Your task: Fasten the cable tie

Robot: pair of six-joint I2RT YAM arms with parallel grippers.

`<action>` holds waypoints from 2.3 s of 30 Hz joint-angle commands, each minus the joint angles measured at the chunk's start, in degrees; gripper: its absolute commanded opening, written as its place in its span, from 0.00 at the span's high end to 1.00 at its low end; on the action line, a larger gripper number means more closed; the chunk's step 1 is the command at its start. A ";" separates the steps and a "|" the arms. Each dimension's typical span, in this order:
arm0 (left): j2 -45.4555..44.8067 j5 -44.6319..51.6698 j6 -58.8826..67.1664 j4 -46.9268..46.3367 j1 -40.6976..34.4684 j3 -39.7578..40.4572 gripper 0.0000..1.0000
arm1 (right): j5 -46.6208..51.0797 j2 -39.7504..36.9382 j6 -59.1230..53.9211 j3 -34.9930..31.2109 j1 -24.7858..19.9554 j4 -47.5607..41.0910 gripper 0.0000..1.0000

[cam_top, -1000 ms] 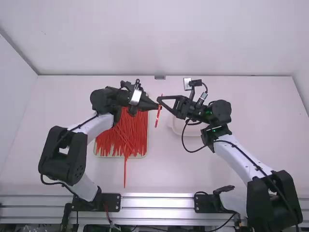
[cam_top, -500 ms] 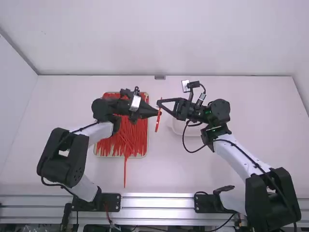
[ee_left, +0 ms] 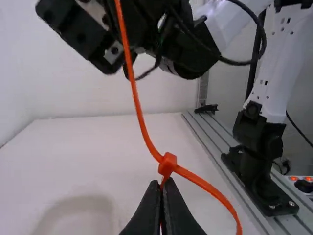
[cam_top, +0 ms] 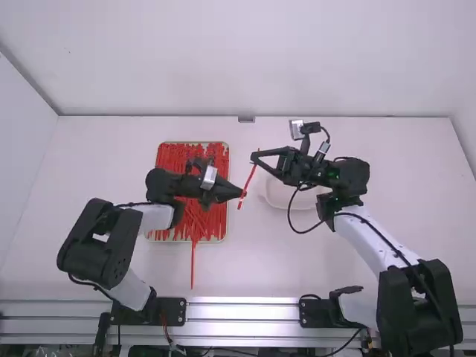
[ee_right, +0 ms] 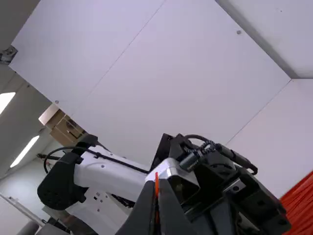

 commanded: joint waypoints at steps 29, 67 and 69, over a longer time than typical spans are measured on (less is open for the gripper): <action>0.66 4.28 2.62 -0.39 -0.15 -6.91 0.99 | 2.16 -1.44 1.55 4.28 -0.52 1.73 1.00; 0.59 4.13 -2.62 -0.39 4.42 2.69 0.98 | -8.17 -1.44 -11.02 4.17 -11.87 -15.30 0.02; 0.59 4.13 -2.62 -0.39 4.79 3.72 0.98 | -7.45 -1.44 -13.90 4.15 -11.69 -19.30 0.02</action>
